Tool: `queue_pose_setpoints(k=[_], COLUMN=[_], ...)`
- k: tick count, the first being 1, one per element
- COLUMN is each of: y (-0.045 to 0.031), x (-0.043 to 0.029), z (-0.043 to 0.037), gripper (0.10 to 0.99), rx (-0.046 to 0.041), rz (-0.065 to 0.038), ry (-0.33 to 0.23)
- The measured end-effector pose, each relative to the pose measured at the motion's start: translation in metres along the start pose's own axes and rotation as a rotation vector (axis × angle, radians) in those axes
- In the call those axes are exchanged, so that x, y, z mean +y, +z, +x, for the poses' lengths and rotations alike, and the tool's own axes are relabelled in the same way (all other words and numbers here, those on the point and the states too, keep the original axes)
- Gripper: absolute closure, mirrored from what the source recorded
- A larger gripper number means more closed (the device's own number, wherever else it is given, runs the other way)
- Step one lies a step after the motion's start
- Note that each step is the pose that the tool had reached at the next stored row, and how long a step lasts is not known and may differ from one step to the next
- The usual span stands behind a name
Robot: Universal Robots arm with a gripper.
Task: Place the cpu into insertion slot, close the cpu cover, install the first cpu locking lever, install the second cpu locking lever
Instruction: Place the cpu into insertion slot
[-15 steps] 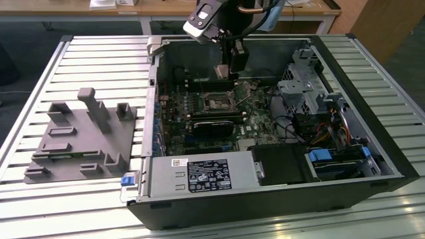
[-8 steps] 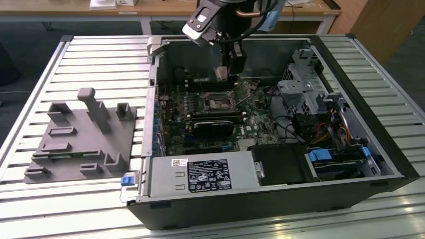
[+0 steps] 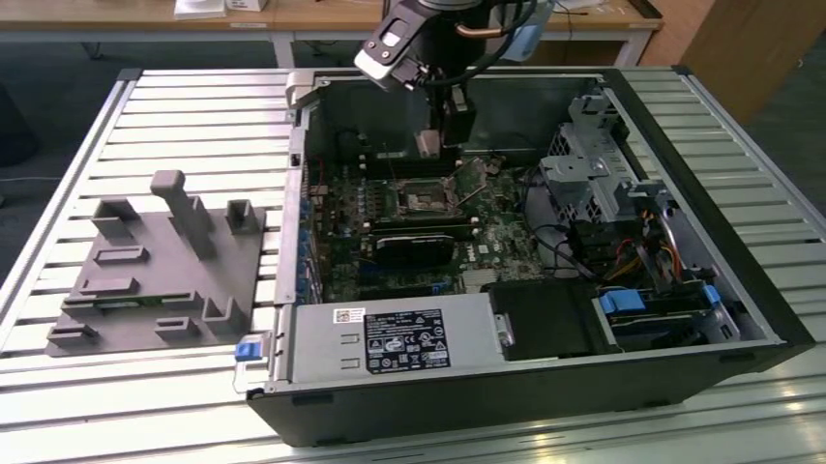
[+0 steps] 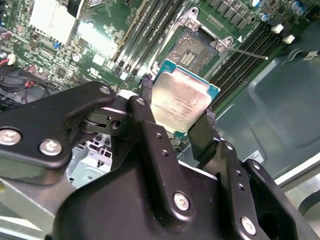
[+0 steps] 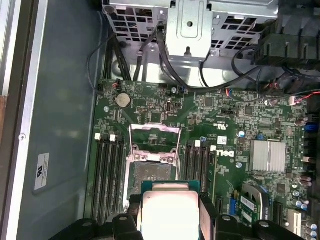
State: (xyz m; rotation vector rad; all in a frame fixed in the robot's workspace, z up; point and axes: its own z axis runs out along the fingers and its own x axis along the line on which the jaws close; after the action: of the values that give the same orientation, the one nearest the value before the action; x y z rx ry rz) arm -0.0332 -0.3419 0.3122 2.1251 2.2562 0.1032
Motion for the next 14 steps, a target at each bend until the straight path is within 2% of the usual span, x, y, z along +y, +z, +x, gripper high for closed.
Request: queue_pose_setpoints(k=[14], y=[0.0102], x=[-0.0006], z=[0.004], gripper=[0.545], rx=[0.0001], rz=[0.002], ry=[0.0])
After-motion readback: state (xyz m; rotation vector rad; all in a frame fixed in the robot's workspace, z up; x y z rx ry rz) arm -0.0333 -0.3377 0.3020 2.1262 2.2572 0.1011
